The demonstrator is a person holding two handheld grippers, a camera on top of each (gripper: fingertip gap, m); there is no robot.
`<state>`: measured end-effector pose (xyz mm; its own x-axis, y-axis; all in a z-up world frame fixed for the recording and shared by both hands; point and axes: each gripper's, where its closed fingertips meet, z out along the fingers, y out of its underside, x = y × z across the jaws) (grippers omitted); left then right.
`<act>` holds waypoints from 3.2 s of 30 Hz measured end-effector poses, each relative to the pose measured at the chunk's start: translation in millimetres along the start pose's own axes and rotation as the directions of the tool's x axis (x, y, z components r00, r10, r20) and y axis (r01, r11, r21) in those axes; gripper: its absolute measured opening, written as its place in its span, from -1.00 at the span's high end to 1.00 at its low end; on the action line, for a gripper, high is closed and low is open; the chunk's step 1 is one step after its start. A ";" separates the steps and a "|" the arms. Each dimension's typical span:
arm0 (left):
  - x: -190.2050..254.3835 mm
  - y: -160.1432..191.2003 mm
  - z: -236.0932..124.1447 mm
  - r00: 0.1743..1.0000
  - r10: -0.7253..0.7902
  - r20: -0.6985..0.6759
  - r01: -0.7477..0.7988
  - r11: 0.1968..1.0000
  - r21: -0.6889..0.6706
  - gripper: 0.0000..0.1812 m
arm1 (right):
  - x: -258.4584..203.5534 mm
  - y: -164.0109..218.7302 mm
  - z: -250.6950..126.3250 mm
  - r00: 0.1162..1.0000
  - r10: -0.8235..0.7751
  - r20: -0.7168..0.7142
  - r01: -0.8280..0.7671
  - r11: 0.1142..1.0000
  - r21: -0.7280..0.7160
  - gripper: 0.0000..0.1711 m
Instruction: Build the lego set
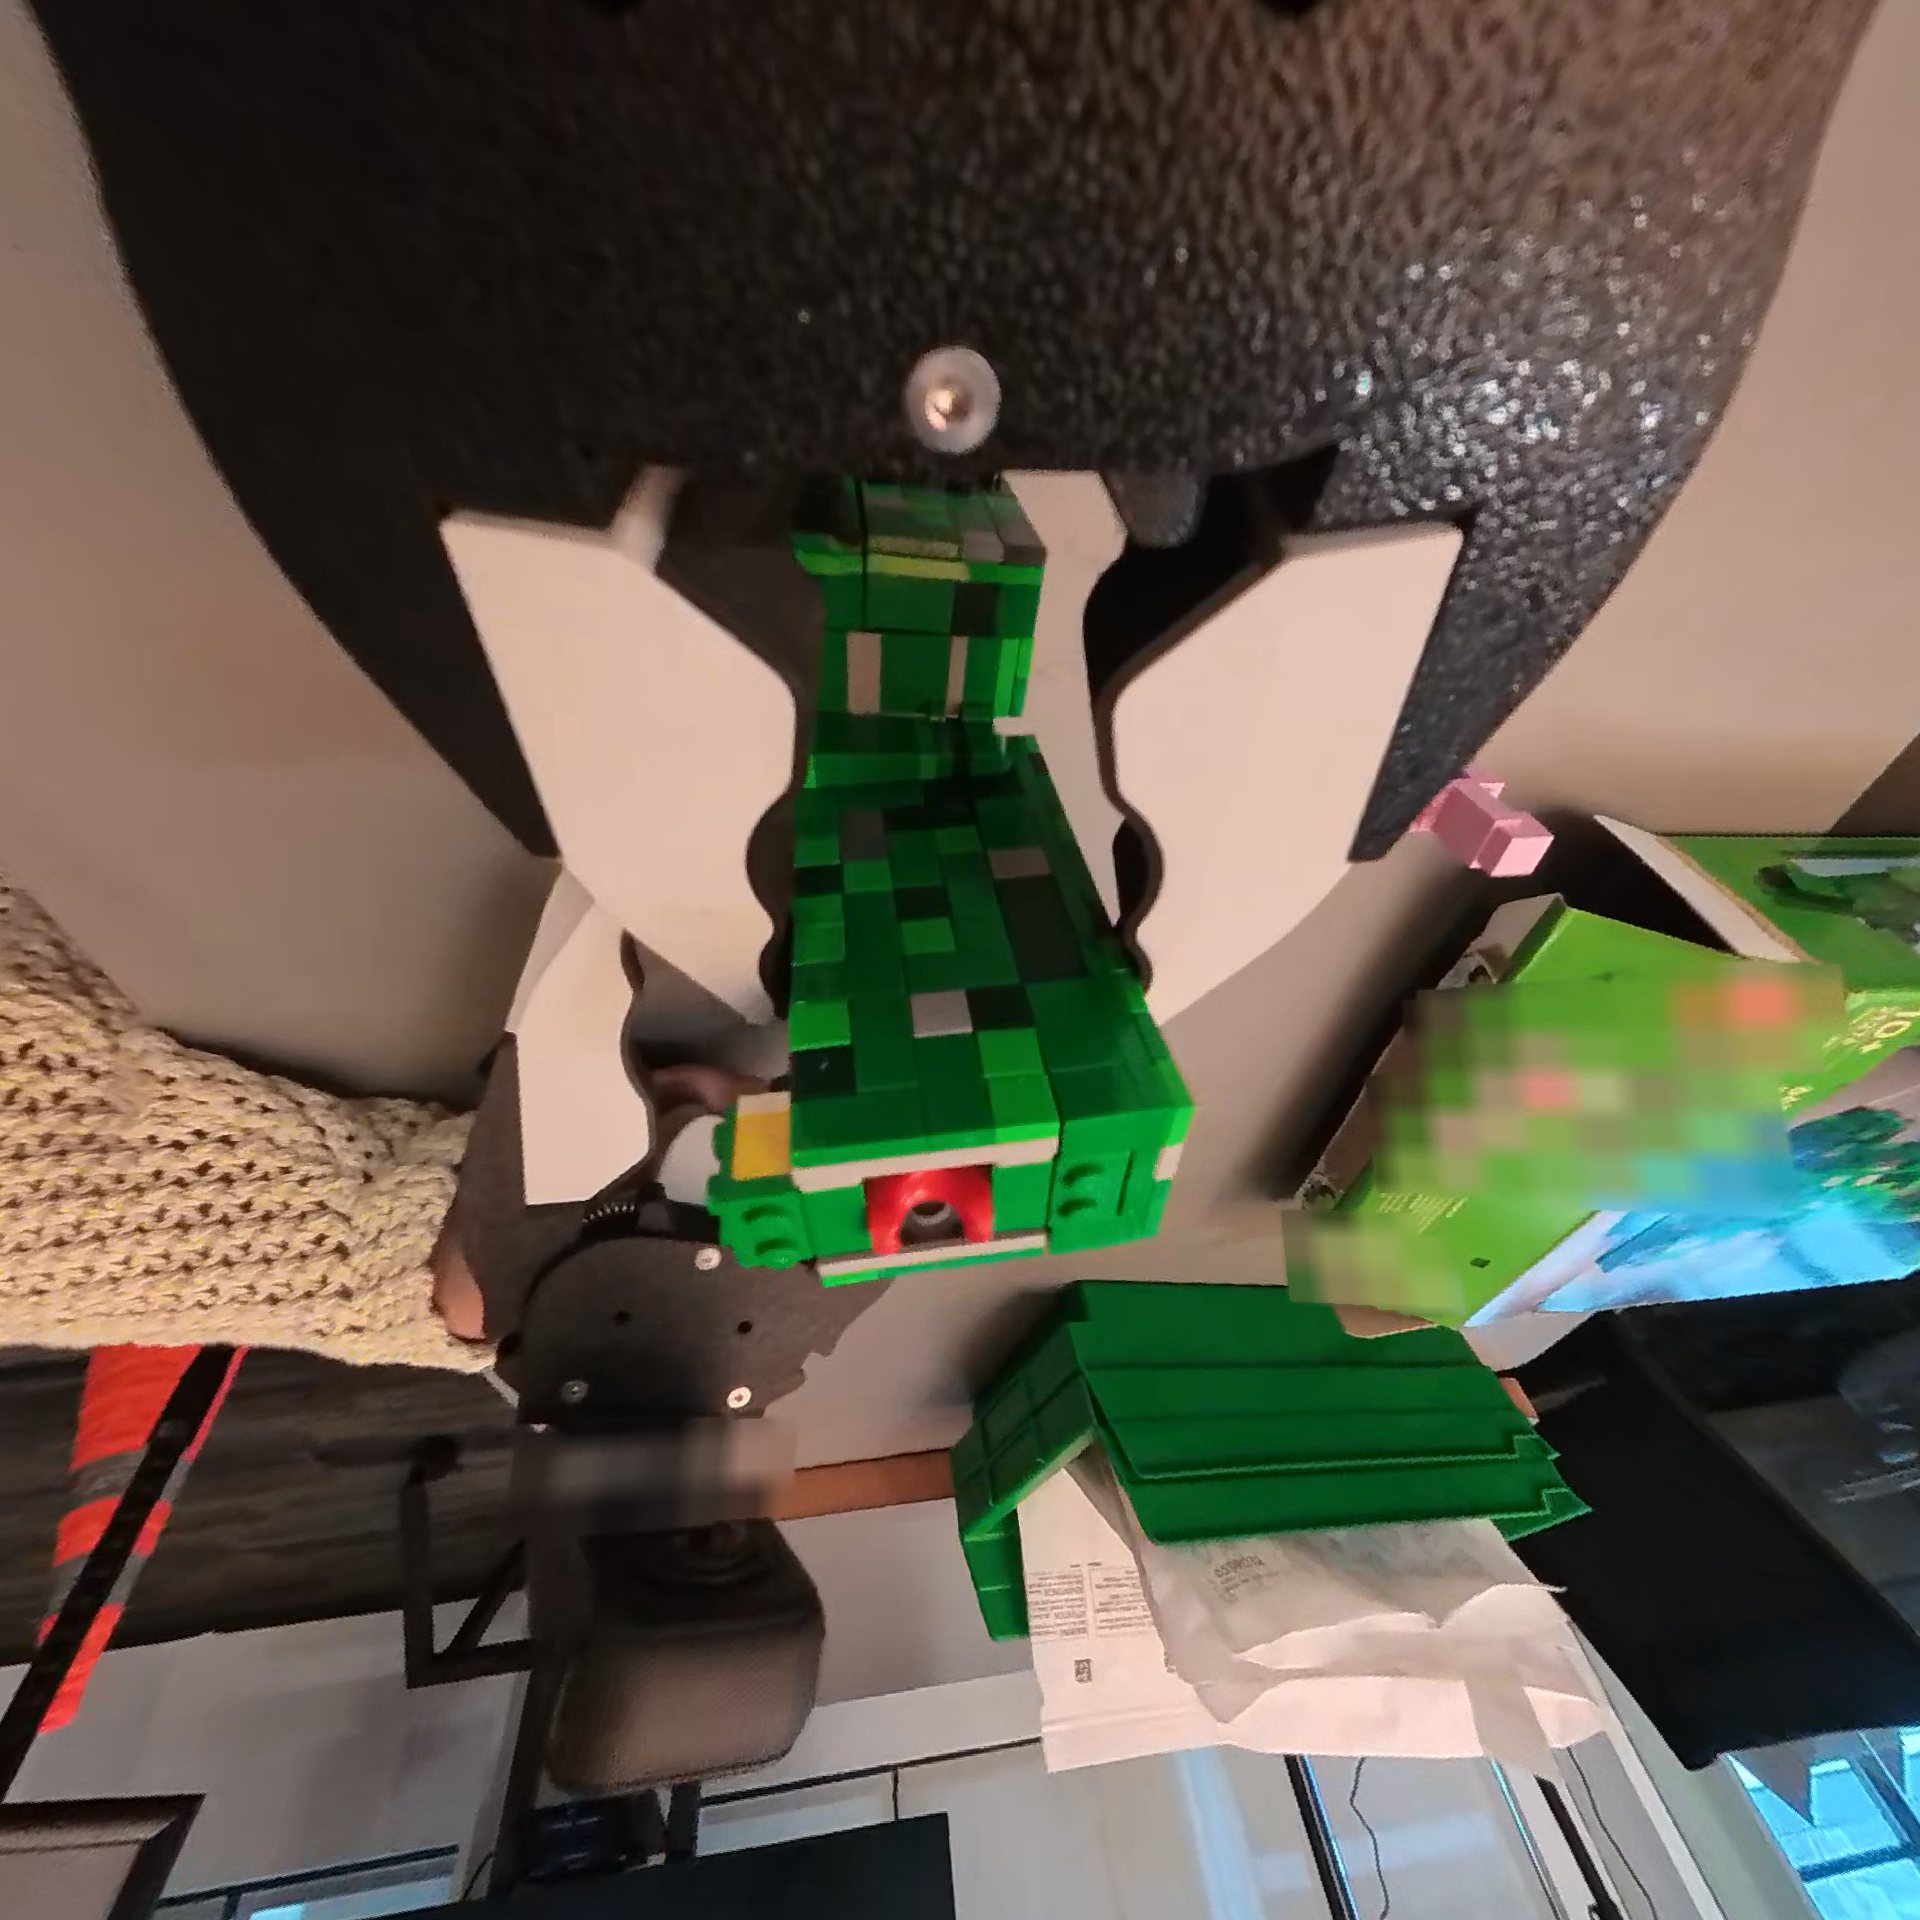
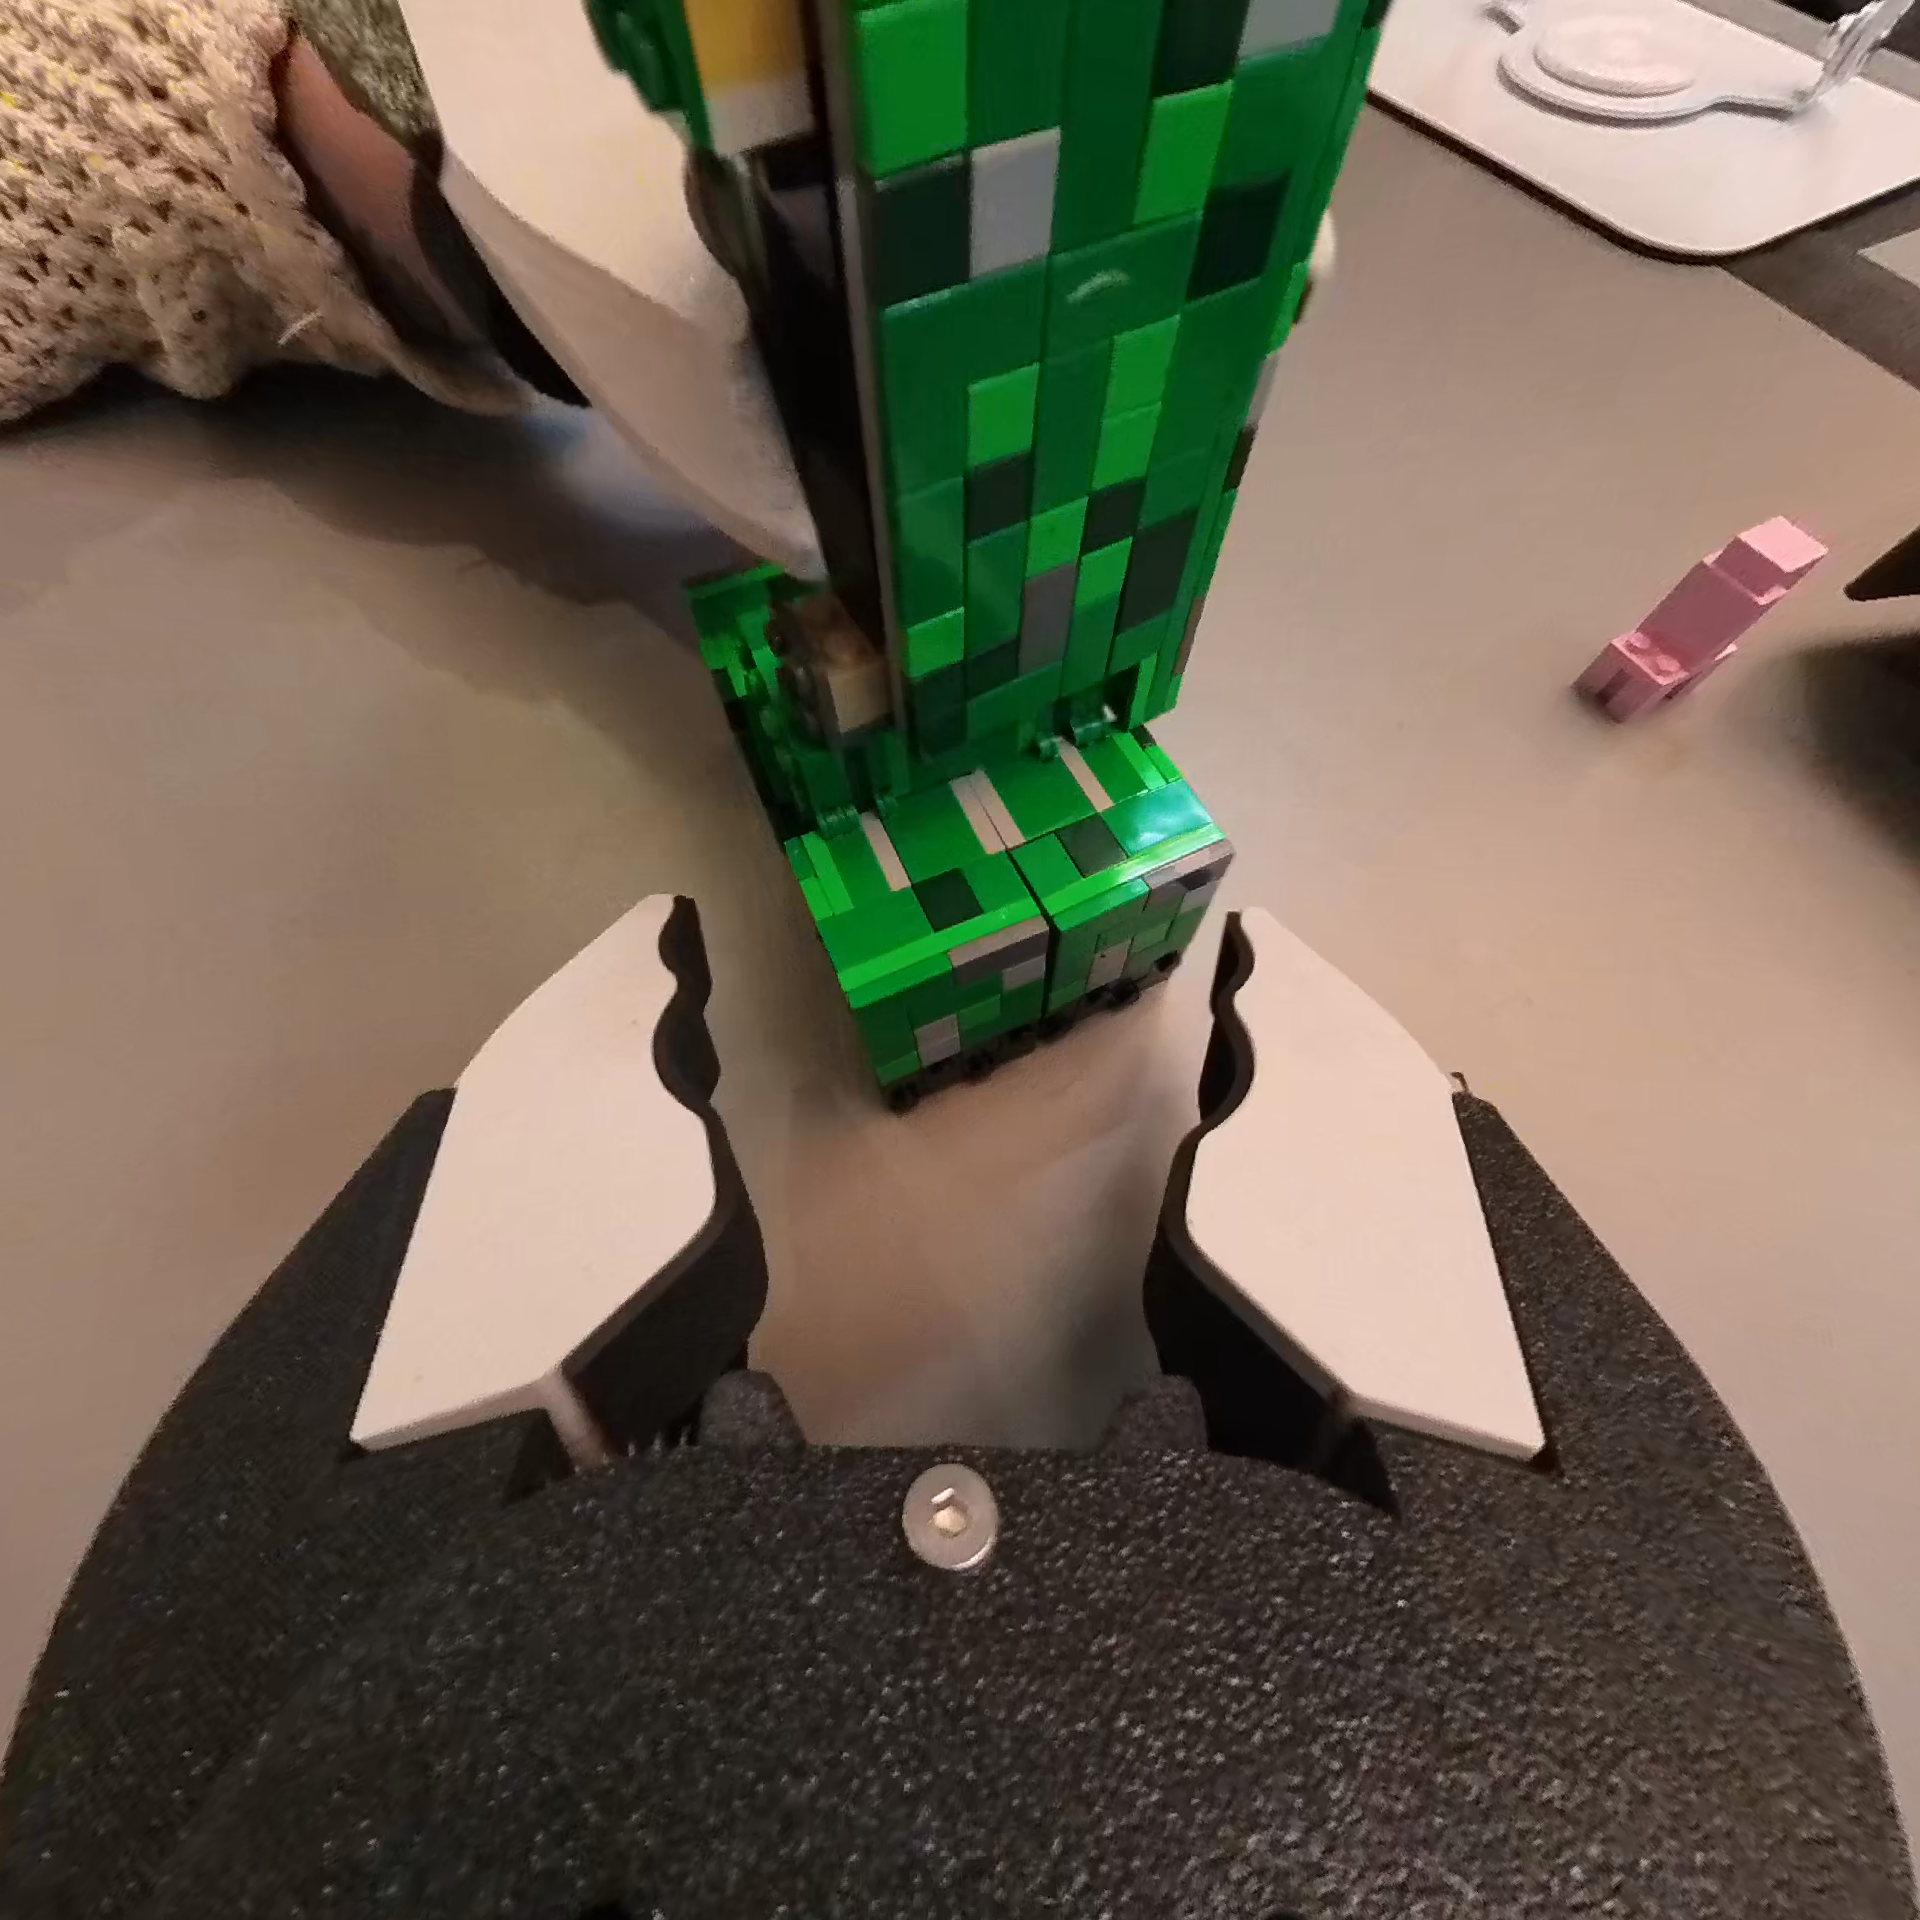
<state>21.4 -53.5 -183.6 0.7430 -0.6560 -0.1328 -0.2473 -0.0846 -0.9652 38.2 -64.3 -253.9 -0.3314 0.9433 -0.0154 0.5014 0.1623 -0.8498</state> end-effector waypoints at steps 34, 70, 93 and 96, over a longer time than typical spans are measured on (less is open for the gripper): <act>14.0 -5.3 -9.1 0.972 -0.001 -0.236 0.053 0.976 0.212 0.37 | -12.5 -30.0 21.6 0.989 -0.125 0.085 0.119 0.990 0.073 -0.05; 22.6 14.6 -16.8 0.936 0.008 -0.353 0.015 0.998 0.063 -0.23 | -12.1 -55.6 -2.8 0.994 -0.050 0.101 0.022 0.963 0.267 0.38; 34.5 60.6 -0.3 0.956 0.067 -0.284 -0.136 0.964 -0.229 0.15 | -13.2 -52.6 -6.8 1.000 0.000 -0.023 0.005 0.978 0.207 0.38; 33.4 72.2 -9.3 0.960 0.086 -0.268 -0.167 0.940 -0.297 -0.05 | -13.9 -51.9 -7.8 0.998 0.019 -0.056 -0.007 0.978 0.207 0.38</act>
<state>22.6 -88.5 -255.6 0.5252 -0.8376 -0.1502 -0.5410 -0.1925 -0.8187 23.1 -83.6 -205.5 -0.2770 0.9609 -0.0022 0.3274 0.0923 -0.9404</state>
